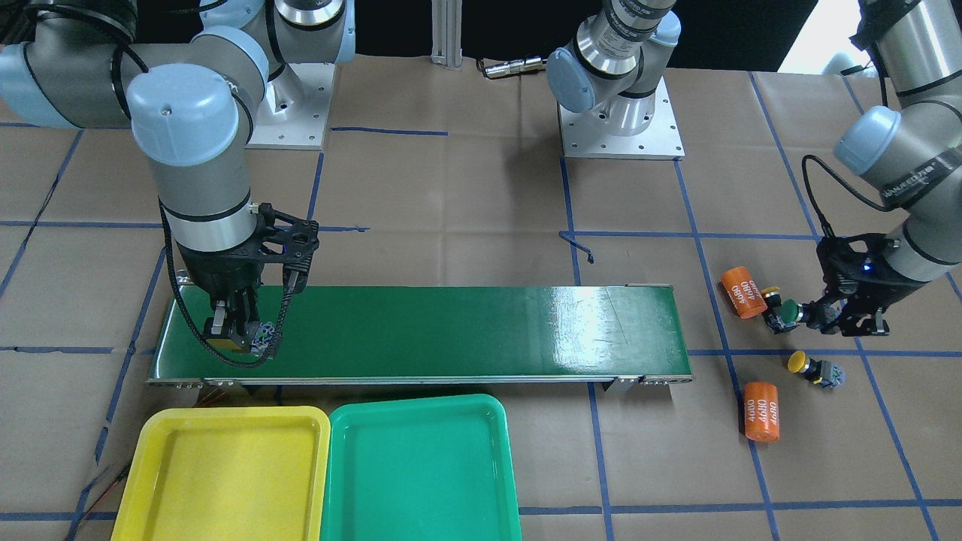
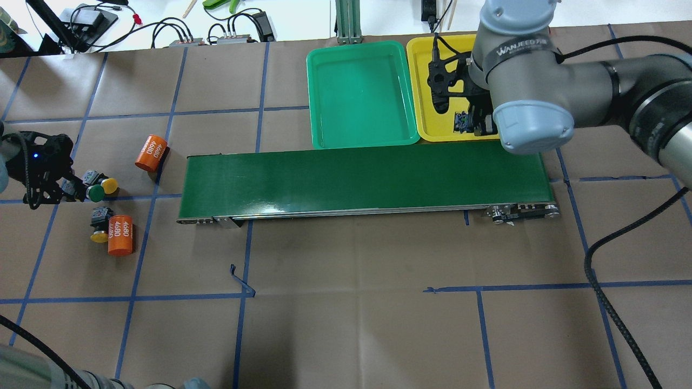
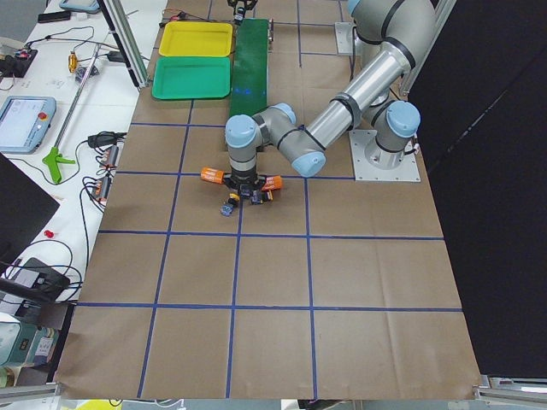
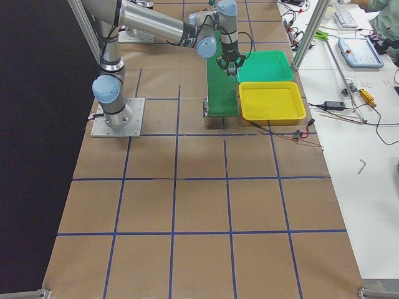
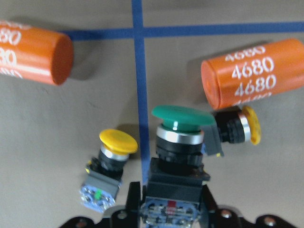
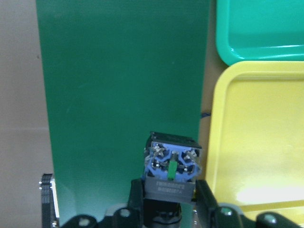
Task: Sort buttons by color to trays
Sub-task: 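Drop green button in green tray with right while left places button on belt, then grasp second green button with right gripper while left grasps yellow-cap button, then drop green button in green tray with right while left grasps orange cylinder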
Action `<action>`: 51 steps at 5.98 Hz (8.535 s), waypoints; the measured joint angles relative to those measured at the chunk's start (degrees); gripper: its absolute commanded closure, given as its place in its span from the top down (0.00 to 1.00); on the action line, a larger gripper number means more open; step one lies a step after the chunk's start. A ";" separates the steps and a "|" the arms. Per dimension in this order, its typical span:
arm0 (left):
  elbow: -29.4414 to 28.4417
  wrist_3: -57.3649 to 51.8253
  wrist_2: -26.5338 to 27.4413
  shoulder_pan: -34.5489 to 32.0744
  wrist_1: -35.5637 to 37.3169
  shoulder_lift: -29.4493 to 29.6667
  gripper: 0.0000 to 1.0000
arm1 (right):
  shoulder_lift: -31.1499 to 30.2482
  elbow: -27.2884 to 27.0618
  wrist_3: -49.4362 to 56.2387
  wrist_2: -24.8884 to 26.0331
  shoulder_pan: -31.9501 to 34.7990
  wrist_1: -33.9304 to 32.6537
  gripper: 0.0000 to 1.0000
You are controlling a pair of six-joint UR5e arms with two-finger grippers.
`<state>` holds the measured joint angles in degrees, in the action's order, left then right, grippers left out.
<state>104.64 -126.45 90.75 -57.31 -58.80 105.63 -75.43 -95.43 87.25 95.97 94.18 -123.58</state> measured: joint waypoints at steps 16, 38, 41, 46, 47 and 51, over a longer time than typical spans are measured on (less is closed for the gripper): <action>-4.67 8.67 0.27 -5.27 -1.89 4.24 0.99 | -4.51 2.68 -7.39 -9.29 5.01 20.48 1.00; -4.14 41.76 6.43 -20.16 -9.29 0.72 0.98 | 3.50 -10.03 -11.21 -1.20 4.07 -3.69 0.16; -9.74 59.41 1.78 -9.55 -8.24 5.68 0.98 | 2.21 -5.30 -5.46 -0.62 0.78 -4.02 0.16; -18.50 71.95 1.24 -10.75 -1.05 20.75 0.39 | 27.66 24.76 -3.92 -14.50 3.90 -4.72 1.00; -18.27 72.59 1.23 -10.91 -1.01 20.85 0.03 | 28.85 26.14 -4.70 -17.05 4.15 -4.34 1.00; -14.80 66.91 0.60 -11.51 -3.76 14.87 0.00 | 15.52 24.27 -6.86 -13.38 3.98 24.68 1.00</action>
<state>89.83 -59.53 91.35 -68.82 -62.57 120.50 -59.91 -71.16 80.39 82.59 98.16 -98.90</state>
